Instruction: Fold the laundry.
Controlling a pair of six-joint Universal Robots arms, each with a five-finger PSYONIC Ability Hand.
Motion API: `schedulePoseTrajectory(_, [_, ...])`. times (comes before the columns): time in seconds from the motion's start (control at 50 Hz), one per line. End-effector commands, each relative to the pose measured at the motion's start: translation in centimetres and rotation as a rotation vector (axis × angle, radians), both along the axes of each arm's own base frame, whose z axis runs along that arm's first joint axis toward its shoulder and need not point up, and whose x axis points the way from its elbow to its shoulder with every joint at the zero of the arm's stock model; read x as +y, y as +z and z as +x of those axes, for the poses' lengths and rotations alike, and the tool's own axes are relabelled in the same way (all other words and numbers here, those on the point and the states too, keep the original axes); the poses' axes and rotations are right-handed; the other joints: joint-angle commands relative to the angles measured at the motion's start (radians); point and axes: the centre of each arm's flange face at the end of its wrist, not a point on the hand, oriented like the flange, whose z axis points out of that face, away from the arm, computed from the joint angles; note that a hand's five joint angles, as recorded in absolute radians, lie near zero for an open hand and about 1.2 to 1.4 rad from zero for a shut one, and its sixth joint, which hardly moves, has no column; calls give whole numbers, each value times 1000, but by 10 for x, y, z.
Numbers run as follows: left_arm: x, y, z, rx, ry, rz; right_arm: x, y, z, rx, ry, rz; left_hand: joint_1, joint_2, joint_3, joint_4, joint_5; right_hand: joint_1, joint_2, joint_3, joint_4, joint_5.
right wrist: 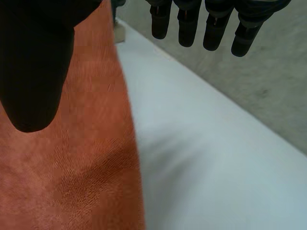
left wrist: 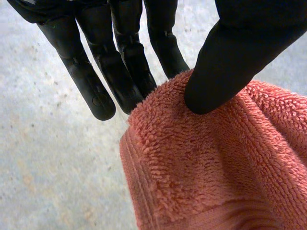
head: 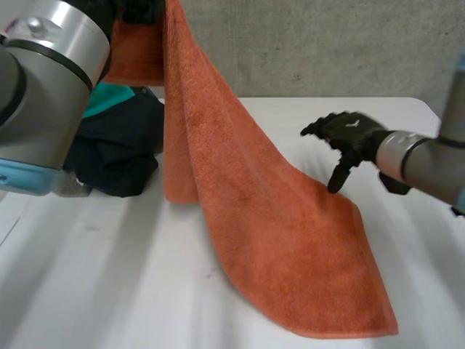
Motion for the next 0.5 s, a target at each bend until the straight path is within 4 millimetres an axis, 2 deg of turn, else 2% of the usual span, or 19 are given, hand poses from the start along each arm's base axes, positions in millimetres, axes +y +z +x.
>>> schedulePoseTrajectory(0.02, [25,11,-3,9,-47,-27,-19,-63,40,1,70,-33,236,199,203,195,261,-56,-37,-37,-41,-51])
schedulePoseTrajectory(0.06, [33,16,-3,11,-64,-38,-21,-79,48,2,80,-36,236,199,203,195,261,-14,5,5,1,-9])
schedulePoseTrajectory(0.08, [33,15,-3,9,-65,-38,-22,-84,50,2,81,-40,236,199,203,195,261,88,107,107,104,93])
schedulePoseTrajectory(0.1, [34,14,-3,6,-69,-36,-25,-91,55,4,79,-51,236,199,203,195,261,502,521,521,517,507])
schedulePoseTrajectory(0.14, [35,12,-2,-3,-74,-31,-30,-92,56,3,54,-74,236,199,203,195,261,1076,1094,1094,1091,1080])
schedulePoseTrajectory(0.16, [36,11,-2,-5,-75,-29,-36,-81,55,1,9,-117,236,199,203,195,261,1165,1183,1184,1180,1169])
schedulePoseTrajectory(0.22, [35,5,-2,-14,-72,-12,-41,-50,49,0,-68,-198,236,199,203,195,261,1166,1184,1185,1181,1170])
schedulePoseTrajectory(0.24, [33,2,-1,-20,-66,-3,-37,-15,45,-11,-107,-274,236,199,203,195,261,1166,1184,1185,1181,1170])
schedulePoseTrajectory(0.28, [25,-9,5,-42,-40,35,-31,19,35,-28,-129,-332,236,199,203,195,261,1166,1184,1185,1181,1170])
schedulePoseTrajectory(0.3, [22,-13,8,-49,-29,47,-24,43,27,-34,-116,-372,236,199,203,195,261,1166,1184,1185,1181,1170])
schedulePoseTrajectory(0.34, [6,-30,21,-86,28,108,-18,58,18,-22,-92,-400,236,199,203,195,261,1166,1184,1185,1181,1170])
schedulePoseTrajectory(0.36, [0,-37,26,-101,48,131,-14,68,4,3,-73,-426,236,199,203,195,261,1166,1184,1185,1181,1170])
schedulePoseTrajectory(0.38, [-2,-41,27,-111,55,145,-12,70,-2,22,-62,-431,236,199,203,195,261,1166,1184,1185,1181,1170])
schedulePoseTrajectory(0.4, [-8,-56,31,-145,76,191,-9,73,-9,40,-53,-430,236,199,203,195,261,1166,1184,1185,1181,1170])
schedulePoseTrajectory(0.46, [-13,-83,34,-218,97,279,9,72,-31,122,-26,-373,236,199,203,195,261,1166,1184,1185,1181,1170])
schedulePoseTrajectory(0.48, [-15,-102,36,-272,104,336,13,72,-36,143,-28,-354,236,199,203,195,261,1166,1184,1185,1181,1170])
schedulePoseTrajectory(0.5, [-15,-111,37,-298,106,362,16,69,-40,169,-28,-331,236,199,203,195,261,1166,1184,1185,1181,1170])
